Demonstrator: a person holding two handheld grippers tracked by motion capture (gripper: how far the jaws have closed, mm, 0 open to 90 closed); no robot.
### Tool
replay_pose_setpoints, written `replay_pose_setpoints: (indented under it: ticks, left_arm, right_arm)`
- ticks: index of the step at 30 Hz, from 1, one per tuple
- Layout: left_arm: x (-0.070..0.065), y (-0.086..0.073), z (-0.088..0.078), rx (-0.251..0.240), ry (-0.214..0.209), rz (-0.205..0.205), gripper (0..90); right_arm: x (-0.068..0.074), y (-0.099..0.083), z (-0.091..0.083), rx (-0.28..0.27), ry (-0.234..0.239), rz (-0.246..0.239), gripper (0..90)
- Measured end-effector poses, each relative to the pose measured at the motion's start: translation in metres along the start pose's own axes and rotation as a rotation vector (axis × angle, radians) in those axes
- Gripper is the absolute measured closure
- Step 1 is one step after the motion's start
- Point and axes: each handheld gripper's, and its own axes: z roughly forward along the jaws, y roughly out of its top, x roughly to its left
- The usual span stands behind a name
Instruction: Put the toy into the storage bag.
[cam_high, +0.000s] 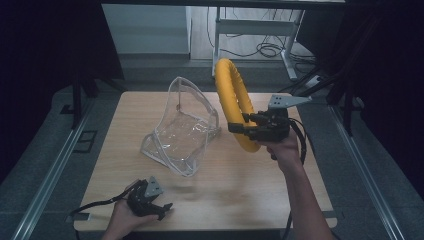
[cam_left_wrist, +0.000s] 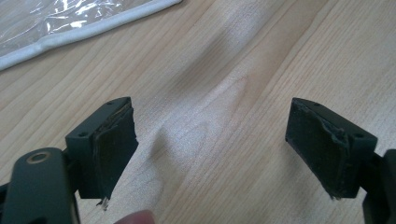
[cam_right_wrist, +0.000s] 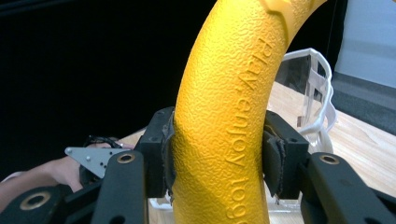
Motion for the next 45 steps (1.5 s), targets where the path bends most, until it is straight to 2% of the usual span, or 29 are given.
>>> replay_pose_setpoints:
  ticks: [14,22,36,45]
  left_arm:
    - [0.001,0.0,-0.001,-0.001,0.0,-0.001,16.2]
    - [0.001,0.0,-0.001,-0.002,-0.001,0.001,16.3]
    - [0.001,0.0,-0.003,-0.003,-0.002,-0.001,16.2]
    - [0.001,0.0,-0.002,-0.005,0.0,-0.005,16.2]
  right_arm:
    - [0.015,0.014,-0.002,-0.061,0.02,-0.025,51.0]
    - [0.023,0.024,0.005,-0.08,0.039,-0.042,51.0]
    - [0.035,0.04,0.012,-0.114,0.046,-0.06,51.0]
    - [0.046,0.051,0.02,-0.137,0.082,-0.078,50.9]
